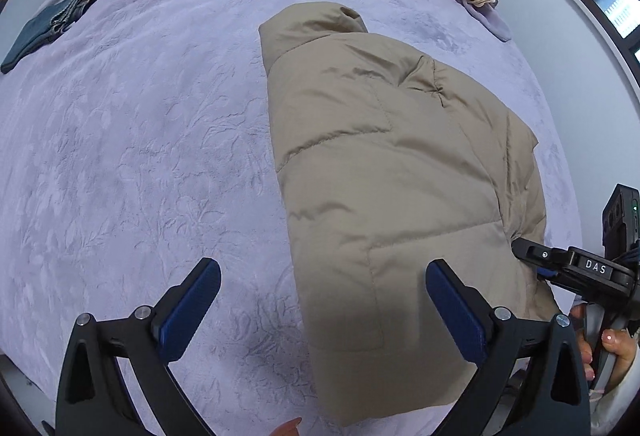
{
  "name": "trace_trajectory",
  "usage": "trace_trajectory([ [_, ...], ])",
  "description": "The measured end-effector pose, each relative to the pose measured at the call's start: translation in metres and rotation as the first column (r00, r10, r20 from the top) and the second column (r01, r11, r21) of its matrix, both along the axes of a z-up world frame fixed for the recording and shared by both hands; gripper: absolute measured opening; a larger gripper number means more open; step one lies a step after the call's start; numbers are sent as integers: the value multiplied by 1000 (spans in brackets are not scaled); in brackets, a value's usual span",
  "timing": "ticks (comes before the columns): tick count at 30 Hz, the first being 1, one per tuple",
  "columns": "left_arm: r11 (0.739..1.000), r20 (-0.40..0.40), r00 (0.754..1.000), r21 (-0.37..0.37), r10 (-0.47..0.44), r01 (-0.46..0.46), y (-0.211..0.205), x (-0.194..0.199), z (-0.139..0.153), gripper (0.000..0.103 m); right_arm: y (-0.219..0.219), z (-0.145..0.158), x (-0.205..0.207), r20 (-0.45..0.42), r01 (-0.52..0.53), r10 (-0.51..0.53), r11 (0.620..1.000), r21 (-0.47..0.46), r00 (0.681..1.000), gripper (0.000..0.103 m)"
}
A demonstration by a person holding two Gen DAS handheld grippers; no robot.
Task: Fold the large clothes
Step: 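Open both tools and position them at the folded jacket's edge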
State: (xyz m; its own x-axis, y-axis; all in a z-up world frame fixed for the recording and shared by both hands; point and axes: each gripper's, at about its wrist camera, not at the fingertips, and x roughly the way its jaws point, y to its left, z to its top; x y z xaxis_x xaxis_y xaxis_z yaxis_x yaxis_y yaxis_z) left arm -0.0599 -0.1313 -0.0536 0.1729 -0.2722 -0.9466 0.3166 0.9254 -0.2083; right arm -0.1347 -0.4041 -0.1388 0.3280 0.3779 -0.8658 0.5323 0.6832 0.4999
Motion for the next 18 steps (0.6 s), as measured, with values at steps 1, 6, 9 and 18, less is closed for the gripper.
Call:
trace_trajectory([
  [1, 1000, -1, 1000, -3, -1, 1, 3, -2, -1, 103, 3, 4, -1, 1, -4, 4, 1000, -9, 1000, 56],
  [6, 1000, -18, 1000, -11, -18, 17, 11, -7, -9, 103, 13, 17, -10, -8, 4, -4, 999, -50, 1000, 63],
  [9, 1000, -22, 999, -16, -25, 25, 17, -12, -12, 103, 21, 23, -15, 1, 4, -4, 998, -68, 1000, 74],
  [18, 996, -10, 997, -23, -83, 83, 31, -24, -11, 103, 38, 42, -37, 56, 55, -48, 989, -136, 997, 85],
])
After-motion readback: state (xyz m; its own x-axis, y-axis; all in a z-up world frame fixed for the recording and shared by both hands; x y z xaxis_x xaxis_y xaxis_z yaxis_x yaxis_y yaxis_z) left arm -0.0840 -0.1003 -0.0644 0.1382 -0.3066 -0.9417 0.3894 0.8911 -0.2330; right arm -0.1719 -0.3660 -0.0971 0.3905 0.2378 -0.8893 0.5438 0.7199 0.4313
